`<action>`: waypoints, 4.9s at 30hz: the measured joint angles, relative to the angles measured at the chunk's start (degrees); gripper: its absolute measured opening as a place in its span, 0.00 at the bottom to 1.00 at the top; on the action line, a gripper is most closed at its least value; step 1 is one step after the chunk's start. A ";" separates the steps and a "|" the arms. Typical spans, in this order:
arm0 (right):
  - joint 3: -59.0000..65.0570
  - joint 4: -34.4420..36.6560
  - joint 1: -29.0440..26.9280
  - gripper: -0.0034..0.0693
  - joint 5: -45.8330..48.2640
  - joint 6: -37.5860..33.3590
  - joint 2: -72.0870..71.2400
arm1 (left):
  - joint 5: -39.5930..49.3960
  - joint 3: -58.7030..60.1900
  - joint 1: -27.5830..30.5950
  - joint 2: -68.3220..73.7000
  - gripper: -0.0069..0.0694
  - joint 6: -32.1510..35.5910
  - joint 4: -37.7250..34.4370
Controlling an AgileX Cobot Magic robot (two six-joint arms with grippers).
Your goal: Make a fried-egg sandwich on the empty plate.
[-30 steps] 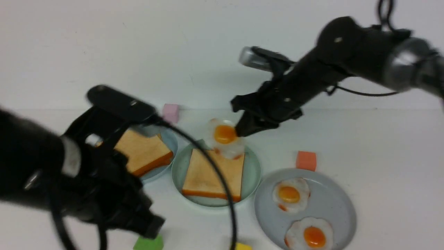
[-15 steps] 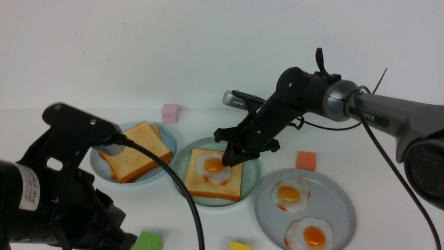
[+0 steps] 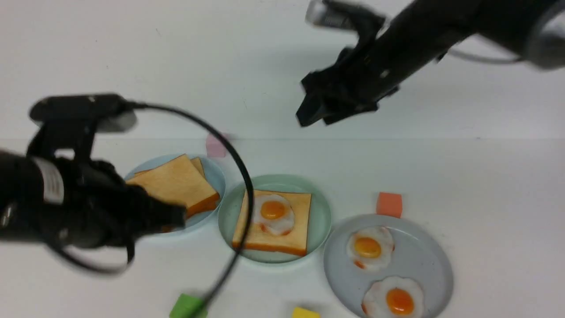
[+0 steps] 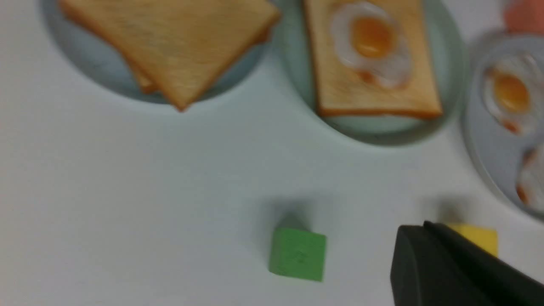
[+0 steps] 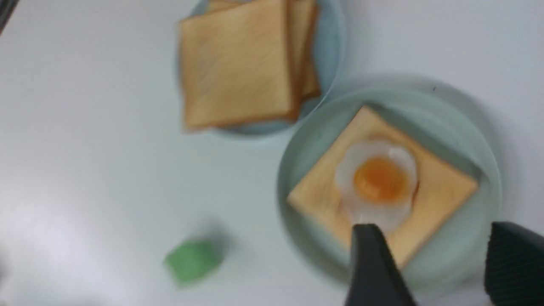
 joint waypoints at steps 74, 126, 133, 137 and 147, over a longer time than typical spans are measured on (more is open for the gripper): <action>18.64 -15.48 17.06 0.07 6.12 14.36 -14.41 | -5.94 -12.30 19.52 41.57 0.10 63.69 -75.09; 18.64 -26.23 17.06 0.17 6.78 22.91 -16.65 | -11.94 -18.57 13.79 39.98 0.56 60.29 -61.60; 20.66 -30.36 17.06 0.17 6.93 26.49 -25.30 | -0.63 -18.57 13.79 33.93 0.37 57.89 -60.87; 28.61 -30.73 17.06 0.18 3.73 28.43 -36.57 | 6.67 -18.25 13.79 28.13 0.16 53.26 -56.12; 60.10 -35.35 17.06 0.08 -16.18 29.03 -66.83 | 9.16 -0.91 13.79 -1.01 0.07 34.86 -39.59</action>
